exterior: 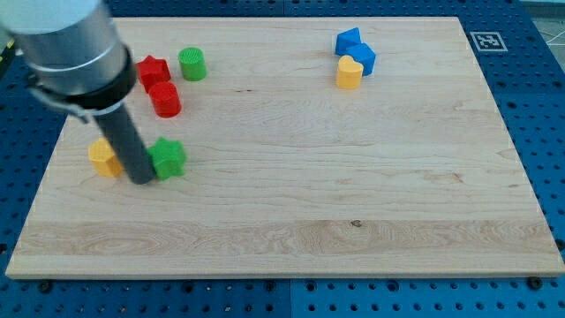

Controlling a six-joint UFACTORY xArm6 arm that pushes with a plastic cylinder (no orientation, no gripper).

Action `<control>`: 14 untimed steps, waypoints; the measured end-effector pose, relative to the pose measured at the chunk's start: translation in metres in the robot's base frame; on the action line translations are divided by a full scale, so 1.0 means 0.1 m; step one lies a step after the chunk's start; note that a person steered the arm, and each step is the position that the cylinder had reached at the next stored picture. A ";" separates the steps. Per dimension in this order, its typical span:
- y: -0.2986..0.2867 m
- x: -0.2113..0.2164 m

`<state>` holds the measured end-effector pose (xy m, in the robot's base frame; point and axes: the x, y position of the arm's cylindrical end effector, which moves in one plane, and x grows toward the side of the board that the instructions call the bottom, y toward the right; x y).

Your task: Move yellow hexagon to the center

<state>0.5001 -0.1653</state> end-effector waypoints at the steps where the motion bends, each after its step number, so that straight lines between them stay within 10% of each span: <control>1: 0.07 -0.04; 3: -0.45 0.35; 6: -0.27 -0.50; 10: -1.14 -0.62; 14: 1.24 -0.70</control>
<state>0.4298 -0.0409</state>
